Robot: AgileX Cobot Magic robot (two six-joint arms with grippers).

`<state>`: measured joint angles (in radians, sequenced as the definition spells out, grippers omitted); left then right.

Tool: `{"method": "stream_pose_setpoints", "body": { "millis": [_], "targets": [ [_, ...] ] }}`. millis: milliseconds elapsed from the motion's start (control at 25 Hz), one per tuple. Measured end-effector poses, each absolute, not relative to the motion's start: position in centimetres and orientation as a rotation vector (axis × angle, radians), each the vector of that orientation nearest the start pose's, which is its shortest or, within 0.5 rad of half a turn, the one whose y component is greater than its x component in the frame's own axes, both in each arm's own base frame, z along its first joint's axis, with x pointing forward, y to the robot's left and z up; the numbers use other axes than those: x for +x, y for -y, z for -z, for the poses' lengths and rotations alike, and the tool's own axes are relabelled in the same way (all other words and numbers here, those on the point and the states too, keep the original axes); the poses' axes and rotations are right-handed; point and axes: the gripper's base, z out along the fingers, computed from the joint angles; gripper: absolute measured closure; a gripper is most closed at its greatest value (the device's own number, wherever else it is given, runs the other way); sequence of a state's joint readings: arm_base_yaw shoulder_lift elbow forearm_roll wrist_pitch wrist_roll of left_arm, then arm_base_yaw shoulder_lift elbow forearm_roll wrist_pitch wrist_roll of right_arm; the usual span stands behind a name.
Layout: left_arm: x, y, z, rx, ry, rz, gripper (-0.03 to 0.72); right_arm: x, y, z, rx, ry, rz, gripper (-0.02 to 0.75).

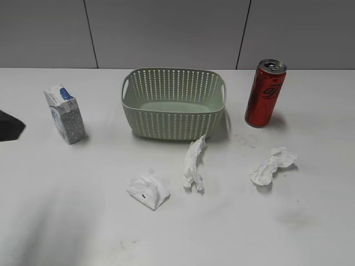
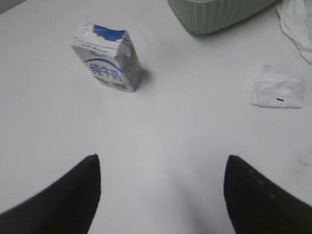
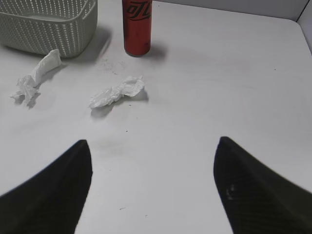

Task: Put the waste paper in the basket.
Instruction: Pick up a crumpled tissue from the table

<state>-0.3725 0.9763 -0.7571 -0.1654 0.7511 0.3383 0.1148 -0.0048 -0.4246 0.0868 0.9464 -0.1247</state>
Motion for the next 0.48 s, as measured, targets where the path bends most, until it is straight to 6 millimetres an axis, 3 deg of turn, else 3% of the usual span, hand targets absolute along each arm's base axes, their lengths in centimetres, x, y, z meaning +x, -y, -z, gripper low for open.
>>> {"method": "stream_pose_setpoints", "body": {
  "millis": [200,480],
  "targets": [
    [20.3,12.6,-27.2,0.968,-2.390,0.236,0.113,0.6,-0.7,-26.5,-0.233,-1.985,-0.097,0.149],
    [22.4,19.8,-22.0,1.235,-2.419,0.245,0.114,0.6,-0.7,-26.5,-0.233,-1.985,-0.097,0.149]
  ]
}}
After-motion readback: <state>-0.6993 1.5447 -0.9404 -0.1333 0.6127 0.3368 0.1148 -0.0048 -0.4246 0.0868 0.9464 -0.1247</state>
